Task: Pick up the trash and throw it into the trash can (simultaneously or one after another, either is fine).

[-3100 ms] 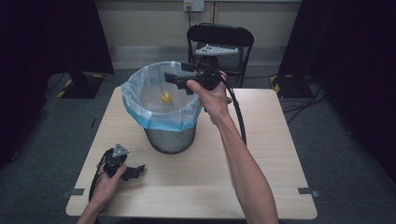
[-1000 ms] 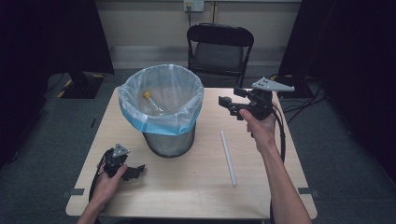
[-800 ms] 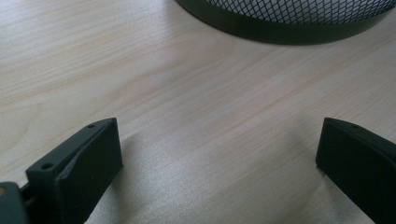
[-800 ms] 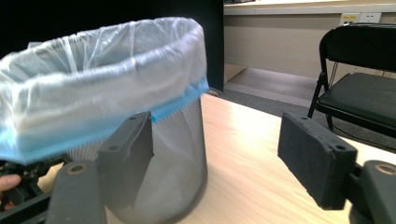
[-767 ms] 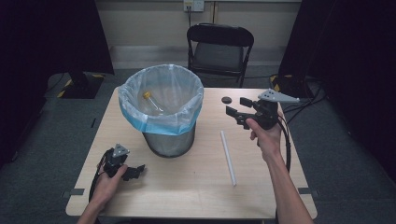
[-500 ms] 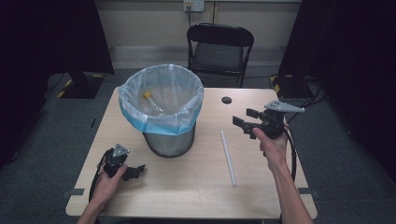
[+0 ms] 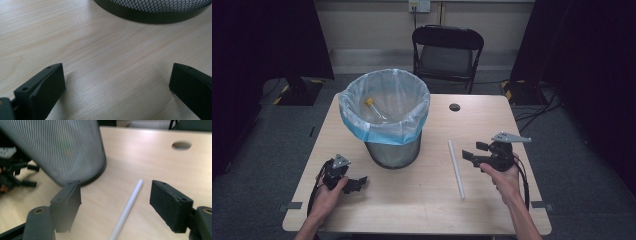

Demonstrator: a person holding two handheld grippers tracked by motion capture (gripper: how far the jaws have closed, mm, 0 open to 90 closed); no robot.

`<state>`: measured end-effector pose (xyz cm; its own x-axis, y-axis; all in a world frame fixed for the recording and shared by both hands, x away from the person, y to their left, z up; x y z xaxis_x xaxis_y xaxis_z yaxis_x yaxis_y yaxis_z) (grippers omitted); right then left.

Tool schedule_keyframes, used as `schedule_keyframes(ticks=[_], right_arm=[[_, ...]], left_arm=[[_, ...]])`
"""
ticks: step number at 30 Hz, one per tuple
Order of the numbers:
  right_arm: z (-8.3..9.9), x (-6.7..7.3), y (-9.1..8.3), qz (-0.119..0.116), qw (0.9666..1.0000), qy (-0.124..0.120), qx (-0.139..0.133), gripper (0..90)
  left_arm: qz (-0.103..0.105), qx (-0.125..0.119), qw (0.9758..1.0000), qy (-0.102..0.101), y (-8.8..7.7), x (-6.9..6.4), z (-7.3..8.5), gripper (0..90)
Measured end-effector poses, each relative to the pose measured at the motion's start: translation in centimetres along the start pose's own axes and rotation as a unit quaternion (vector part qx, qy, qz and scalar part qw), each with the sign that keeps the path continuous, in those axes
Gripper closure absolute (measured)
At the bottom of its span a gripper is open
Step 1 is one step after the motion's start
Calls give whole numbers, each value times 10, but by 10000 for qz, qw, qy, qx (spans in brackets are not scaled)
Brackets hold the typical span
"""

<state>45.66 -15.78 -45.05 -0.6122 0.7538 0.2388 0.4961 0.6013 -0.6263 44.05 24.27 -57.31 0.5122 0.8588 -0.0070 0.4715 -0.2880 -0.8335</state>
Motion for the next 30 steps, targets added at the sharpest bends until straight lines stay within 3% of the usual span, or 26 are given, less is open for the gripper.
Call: schedule_keyframes(ticks=[5, 16, 20, 23, 28, 30], right_arm=[[30, -1, 15, -4, 9993, 136, 338, 276], [71, 1, 38, 33, 9968, 250, 754, 378], [78, 1, 39, 124, 9964, 168, 816, 410], [89, 1, 44, 264, 9941, 66, 1051, 409], [96, 3, 47, 457, 9914, -124, 1218, 414], [100, 3, 49, 614, 9881, -282, 1383, 429]], left_arm=[[0, -1, 10000, 0, 0, 0, 0, 0], [0, 0, 10000, 0, 0, 0, 0, 0], [0, -1, 10000, -1, 0, 0, 0, 0], [0, 1, 10000, 1, 0, 0, 0, 0], [0, -1, 10000, 1, 0, 0, 0, 0], [0, 1, 10000, 1, 0, 0, 0, 0]])
Point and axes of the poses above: each handheld gripper's, and its own axes: y roughly forward along the jaws, z roughly out of its underside, x roughly to its left, the point moved 10 cm from there along y, roughly forward along the jaws, and after that the axes turned 12 degrees about x, right-handed, at the moved point
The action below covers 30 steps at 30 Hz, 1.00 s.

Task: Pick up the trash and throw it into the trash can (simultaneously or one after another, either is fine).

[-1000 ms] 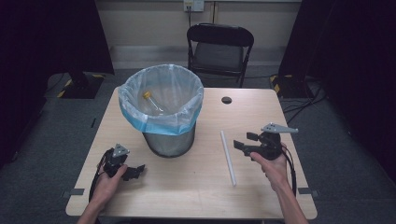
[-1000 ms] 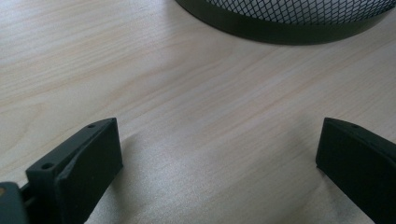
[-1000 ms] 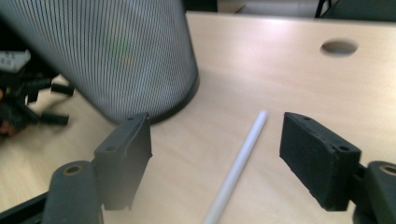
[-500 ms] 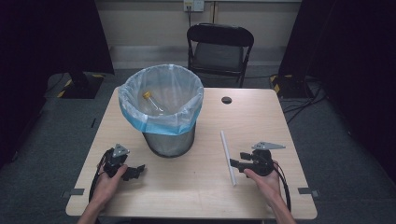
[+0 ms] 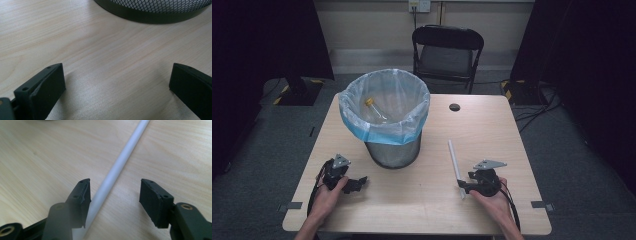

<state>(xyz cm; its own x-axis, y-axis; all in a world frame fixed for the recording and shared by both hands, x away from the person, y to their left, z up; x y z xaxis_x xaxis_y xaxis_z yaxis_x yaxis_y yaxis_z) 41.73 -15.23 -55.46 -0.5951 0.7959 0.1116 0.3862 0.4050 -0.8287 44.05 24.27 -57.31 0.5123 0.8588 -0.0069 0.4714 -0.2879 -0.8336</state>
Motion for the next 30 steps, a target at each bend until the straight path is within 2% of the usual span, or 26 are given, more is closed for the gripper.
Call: schedule_keyframes(ticks=[2, 4, 6, 9, 14, 19, 22, 27, 30], right_arm=[[3, 2, 4, 52, 9999, -59, 129, 434], [2, 2, 5, 176, 9996, -182, 140, 445], [3, 3, 5, 258, 9994, -185, 159, 470], [4, 2, 5, 464, 9982, -317, 196, 502], [3, -2, 4, 497, 9981, -261, 251, 605], [2, -3, 4, 527, 9978, -202, 352, 624], [2, -6, 3, 559, 9978, -106, 350, 710], [2, -7, 3, 578, 9976, -88, 365, 725], [2, -8, 2, 553, 9976, -43, 402, 789]], left_arm=[[1, -1, 10000, -1, 0, 0, 0, 0], [1, -1, 10000, -1, 0, 0, 0, 0], [0, 0, 10000, 0, 0, 0, 0, 0], [1, -1, 10000, 0, 0, 0, 0, 0], [0, 0, 10000, 0, 0, 0, 0, 0], [0, -1, 10000, 0, 0, 0, 0, 0], [0, 0, 10000, 0, 0, 0, 0, 0], [0, 0, 10000, 1, 0, 0, 0, 0], [1, 0, 10000, 0, 0, 0, 0, 0]])
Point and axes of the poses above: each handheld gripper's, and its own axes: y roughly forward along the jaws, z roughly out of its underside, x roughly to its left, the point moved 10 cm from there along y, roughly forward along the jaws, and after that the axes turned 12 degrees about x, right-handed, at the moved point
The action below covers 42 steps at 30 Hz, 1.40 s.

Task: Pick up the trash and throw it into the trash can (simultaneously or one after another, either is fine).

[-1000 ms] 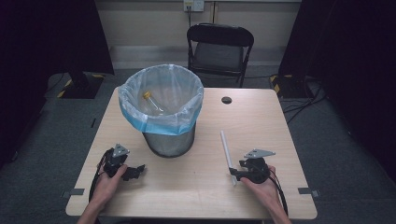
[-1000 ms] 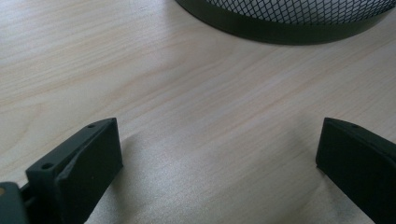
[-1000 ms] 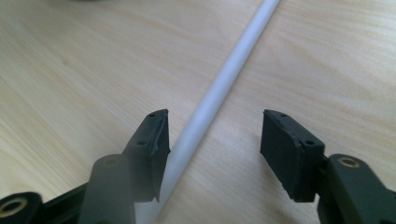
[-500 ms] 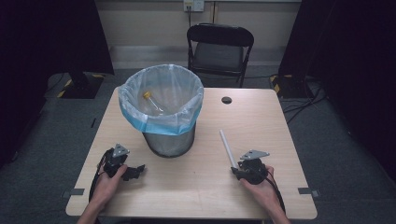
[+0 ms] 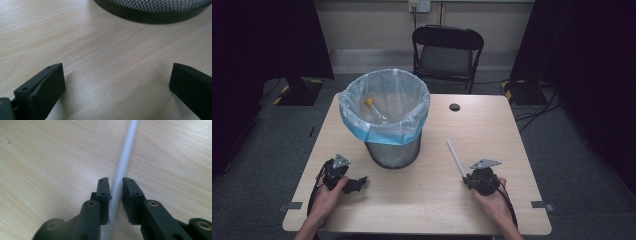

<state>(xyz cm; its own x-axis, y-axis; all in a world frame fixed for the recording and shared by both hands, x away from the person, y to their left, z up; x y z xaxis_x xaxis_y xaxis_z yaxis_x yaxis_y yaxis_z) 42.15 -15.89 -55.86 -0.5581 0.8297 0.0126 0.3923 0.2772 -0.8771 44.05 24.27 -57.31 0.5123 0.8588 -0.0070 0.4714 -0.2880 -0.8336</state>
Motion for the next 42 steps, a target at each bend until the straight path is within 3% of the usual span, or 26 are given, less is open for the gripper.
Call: schedule_keyframes(ticks=[9, 15, 21, 42], right_arm=[[0, -1, 0, 14, 10000, 38, 29, 813], [-1, -3, -1, -100, 9998, 164, -53, 815], [-7, -6, -9, -315, 9983, 383, -320, 815], [-29, -11, -35, -323, 9933, 471, -1005, 814]], left_arm=[[0, -1, 10000, 1, 0, 0, 0, 0], [-1, 0, 10000, 3, 0, 0, 0, 0], [0, -1, 10000, 1, 0, 0, 0, 0], [1, 0, 10000, 1, 0, 0, 0, 0]])
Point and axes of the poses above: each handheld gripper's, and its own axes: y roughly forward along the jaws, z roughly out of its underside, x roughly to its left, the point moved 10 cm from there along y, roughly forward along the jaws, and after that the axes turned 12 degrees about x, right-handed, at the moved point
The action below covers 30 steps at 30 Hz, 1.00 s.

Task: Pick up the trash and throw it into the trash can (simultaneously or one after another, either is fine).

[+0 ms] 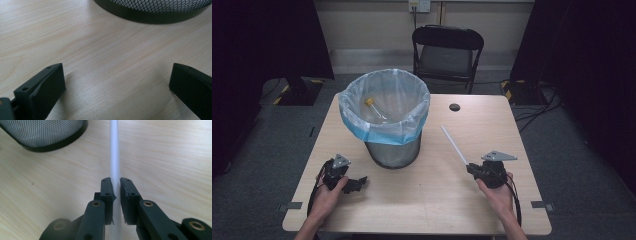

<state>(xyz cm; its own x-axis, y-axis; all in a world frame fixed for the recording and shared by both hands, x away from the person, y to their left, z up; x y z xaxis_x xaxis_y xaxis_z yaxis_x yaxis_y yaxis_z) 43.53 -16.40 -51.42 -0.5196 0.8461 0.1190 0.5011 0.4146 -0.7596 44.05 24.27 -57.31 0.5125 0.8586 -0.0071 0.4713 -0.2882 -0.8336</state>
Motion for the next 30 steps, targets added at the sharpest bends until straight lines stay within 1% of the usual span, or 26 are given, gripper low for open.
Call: schedule_keyframes(ticks=[5, 6, 8, 12, 16, 19, 22, 23, 26, 30], right_arm=[[-7, 2, -3, -42, 9999, 10, -127, 814], [-10, 4, -3, -48, 9998, -19, -173, 814], [-11, 5, -4, -57, 9998, 2, -168, 814], [-20, 2, -11, -50, 9994, 29, -352, 814], [-25, 4, -18, -126, 9988, 68, -476, 814], [-29, 5, -22, -119, 9985, 38, -529, 814], [-33, 4, -24, -128, 9983, 83, -568, 814], [-38, 3, -26, -123, 9979, 98, -633, 815], [-45, 3, -29, -133, 9975, 113, -682, 815], [-55, 5, -33, -141, 9967, 66, -800, 815]], left_arm=[[0, 0, 10000, 1, 0, 0, 0, 0], [0, 1, 10000, 0, 0, 0, 0, 0], [-1, 0, 10000, 1, 0, 0, 0, 0], [-1, 0, 10000, 0, 0, 0, 0, 0], [-1, 0, 10000, -1, 0, 0, 0, 0], [0, 0, 10000, -1, 0, 0, 0, 0], [0, -1, 10000, -2, 0, 0, 0, 0], [-1, 0, 10000, 0, 0, 0, 0, 0], [-2, -1, 10000, 0, 0, 0, 0, 0], [0, -1, 10000, 0, 0, 0, 0, 0]])
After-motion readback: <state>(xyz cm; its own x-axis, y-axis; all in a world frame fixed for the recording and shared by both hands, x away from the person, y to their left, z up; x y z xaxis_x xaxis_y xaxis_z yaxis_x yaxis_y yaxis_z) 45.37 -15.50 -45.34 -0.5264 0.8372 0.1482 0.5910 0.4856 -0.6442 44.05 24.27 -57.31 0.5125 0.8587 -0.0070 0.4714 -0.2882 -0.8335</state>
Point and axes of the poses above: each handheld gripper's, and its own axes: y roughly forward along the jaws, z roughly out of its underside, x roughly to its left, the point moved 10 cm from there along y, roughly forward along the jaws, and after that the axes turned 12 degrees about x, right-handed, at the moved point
